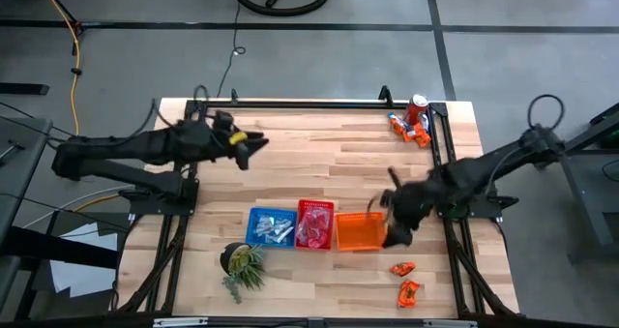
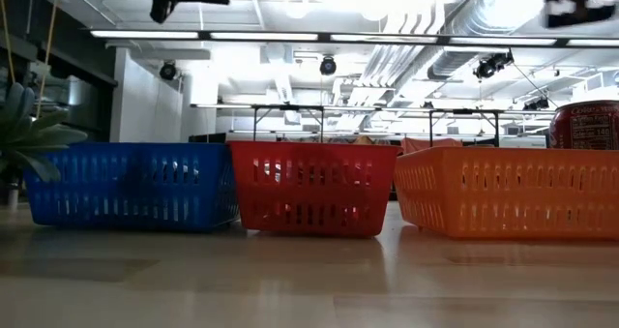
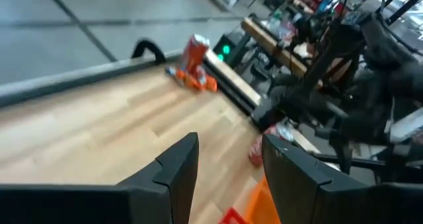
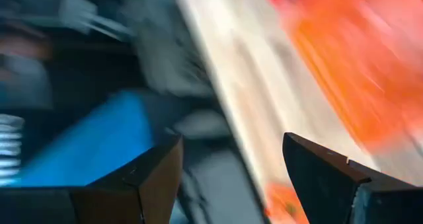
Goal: Sort candy
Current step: Put the orange candy pack into the orange bin
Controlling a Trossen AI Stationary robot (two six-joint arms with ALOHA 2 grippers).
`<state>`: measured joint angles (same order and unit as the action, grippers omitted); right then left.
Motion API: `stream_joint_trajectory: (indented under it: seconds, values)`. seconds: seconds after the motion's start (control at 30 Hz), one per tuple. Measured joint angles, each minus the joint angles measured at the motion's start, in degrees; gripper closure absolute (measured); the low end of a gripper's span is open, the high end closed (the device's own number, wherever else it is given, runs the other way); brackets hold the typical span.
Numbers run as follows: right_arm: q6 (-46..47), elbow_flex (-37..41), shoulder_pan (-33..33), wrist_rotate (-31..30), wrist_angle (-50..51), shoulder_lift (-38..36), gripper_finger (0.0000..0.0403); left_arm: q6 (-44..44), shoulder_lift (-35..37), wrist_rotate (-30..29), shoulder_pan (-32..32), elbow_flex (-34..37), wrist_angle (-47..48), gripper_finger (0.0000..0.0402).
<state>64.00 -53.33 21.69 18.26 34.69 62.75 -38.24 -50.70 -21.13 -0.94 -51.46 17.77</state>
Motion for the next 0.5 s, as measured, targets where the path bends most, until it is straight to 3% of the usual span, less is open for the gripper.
stream_joint_trajectory:
  seconds: [0.23,0.37,0.5]
  values:
    - [13.1,-6.0,10.4,-4.09,22.69,15.5,0.0147,7.11,5.84,5.58,-5.46,0.0,0.11,0.0247]
    - [21.08,-5.07,14.68,-1.5,22.19,21.87,0.0147,7.53,7.3,8.16,-7.79,0.0,0.02,0.0247]
    - [26.24,-2.08,17.98,2.21,14.53,25.45,0.0147,6.95,7.59,11.57,-9.59,0.0,0.12,0.0247]
